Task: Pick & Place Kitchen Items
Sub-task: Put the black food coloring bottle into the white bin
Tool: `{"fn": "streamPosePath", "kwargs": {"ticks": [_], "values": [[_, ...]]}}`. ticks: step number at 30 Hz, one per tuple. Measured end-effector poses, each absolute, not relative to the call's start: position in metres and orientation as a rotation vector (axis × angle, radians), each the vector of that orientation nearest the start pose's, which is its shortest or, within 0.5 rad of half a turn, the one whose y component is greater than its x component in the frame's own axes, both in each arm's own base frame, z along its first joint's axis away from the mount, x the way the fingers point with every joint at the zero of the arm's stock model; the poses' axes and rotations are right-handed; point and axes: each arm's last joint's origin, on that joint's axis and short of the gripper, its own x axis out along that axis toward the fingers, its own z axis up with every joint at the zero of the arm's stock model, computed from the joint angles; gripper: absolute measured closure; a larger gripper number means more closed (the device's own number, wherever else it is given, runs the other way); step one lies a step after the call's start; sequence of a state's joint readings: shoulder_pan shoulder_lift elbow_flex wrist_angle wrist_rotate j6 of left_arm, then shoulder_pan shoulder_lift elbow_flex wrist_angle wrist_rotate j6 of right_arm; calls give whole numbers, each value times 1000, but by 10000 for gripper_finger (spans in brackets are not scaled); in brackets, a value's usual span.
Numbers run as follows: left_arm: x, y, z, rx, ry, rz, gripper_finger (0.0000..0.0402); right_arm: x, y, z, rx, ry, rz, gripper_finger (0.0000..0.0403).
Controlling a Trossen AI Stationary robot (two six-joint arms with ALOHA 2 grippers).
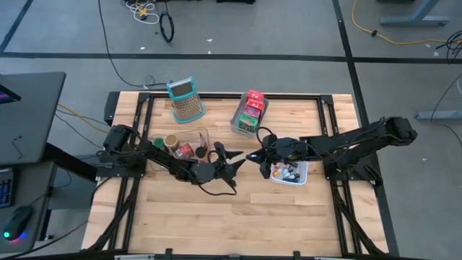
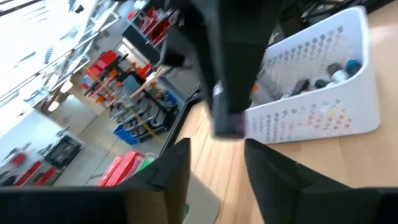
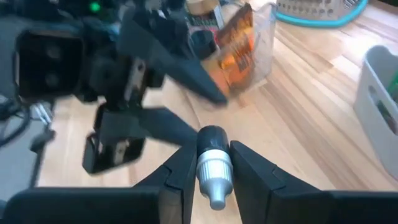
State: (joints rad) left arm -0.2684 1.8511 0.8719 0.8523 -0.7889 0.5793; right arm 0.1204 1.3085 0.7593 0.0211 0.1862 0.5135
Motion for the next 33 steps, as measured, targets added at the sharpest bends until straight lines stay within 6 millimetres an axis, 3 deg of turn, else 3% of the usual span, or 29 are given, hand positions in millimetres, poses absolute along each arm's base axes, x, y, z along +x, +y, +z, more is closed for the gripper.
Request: {"fn": "streamPosePath", "kwargs": {"ticks": [8, 19, 25, 31, 33], "values": [[356, -72, 170, 575, 332, 619, 178, 246, 23, 236, 386, 640, -284, 309], [353, -66, 156, 548, 434, 608, 175, 187, 30, 232, 428, 875, -606, 309], [354, -66, 157, 545, 430, 609, 173, 189, 36, 223, 492, 903, -678, 309], [354, -65, 157, 520, 422, 615, 173, 197, 30, 213, 169, 970, -670, 309], [354, -65, 157, 505, 417, 617, 173, 200, 27, 211, 155, 977, -678, 309]]}}
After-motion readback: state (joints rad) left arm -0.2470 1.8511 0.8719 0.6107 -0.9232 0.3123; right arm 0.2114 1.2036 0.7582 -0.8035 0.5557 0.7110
